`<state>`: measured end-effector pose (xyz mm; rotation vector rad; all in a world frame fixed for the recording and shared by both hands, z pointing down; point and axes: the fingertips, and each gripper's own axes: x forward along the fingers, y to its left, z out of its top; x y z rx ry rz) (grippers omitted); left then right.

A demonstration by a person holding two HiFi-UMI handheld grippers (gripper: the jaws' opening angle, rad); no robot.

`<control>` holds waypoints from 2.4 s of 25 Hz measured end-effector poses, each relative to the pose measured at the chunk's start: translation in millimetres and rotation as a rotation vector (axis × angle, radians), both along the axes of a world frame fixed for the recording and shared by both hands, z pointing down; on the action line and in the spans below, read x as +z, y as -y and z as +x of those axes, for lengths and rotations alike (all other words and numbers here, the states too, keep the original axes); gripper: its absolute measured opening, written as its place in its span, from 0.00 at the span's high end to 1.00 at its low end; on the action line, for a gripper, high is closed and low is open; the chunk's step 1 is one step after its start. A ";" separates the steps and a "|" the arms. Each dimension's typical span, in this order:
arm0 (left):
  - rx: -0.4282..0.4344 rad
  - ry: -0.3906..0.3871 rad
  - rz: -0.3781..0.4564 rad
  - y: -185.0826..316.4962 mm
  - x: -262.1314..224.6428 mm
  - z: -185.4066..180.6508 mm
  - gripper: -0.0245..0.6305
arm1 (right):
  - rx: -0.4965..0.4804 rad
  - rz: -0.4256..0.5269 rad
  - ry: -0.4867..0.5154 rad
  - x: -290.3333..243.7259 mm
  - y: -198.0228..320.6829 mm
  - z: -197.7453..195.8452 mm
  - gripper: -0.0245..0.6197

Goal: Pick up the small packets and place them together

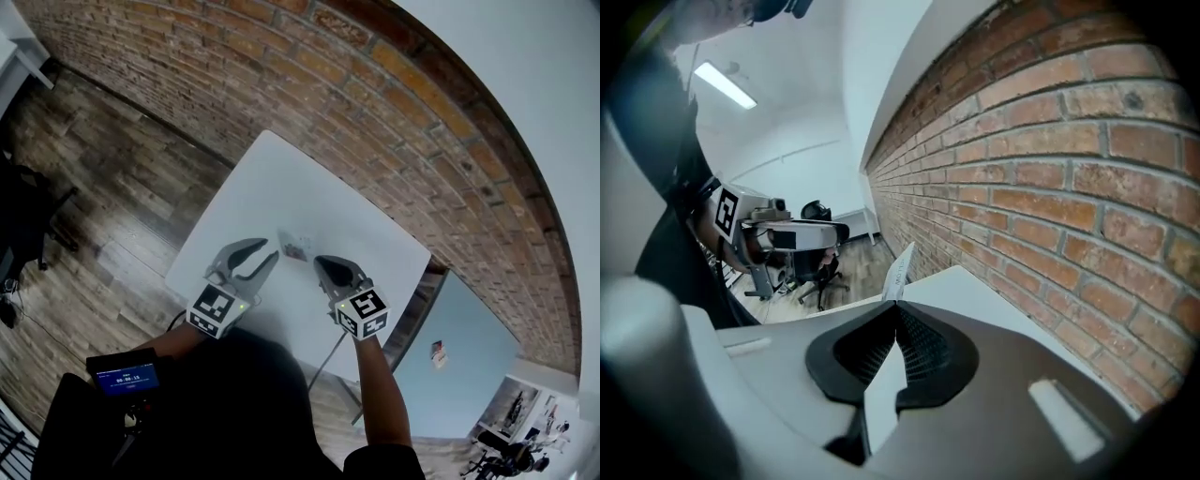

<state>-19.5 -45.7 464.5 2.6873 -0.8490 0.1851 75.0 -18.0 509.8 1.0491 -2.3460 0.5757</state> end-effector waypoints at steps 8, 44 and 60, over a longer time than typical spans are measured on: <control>0.085 0.040 -0.022 -9.8 12.2 17.0 0.69 | -0.160 0.010 -0.079 -19.2 -14.4 -5.0 0.95; 0.410 0.121 -0.150 -66.6 53.0 30.8 0.94 | -0.312 0.004 -0.268 -11.6 -41.2 -5.9 0.95; 0.348 0.007 -0.104 -54.5 25.7 27.2 0.96 | -0.187 0.012 -0.067 -13.2 -27.2 5.9 0.77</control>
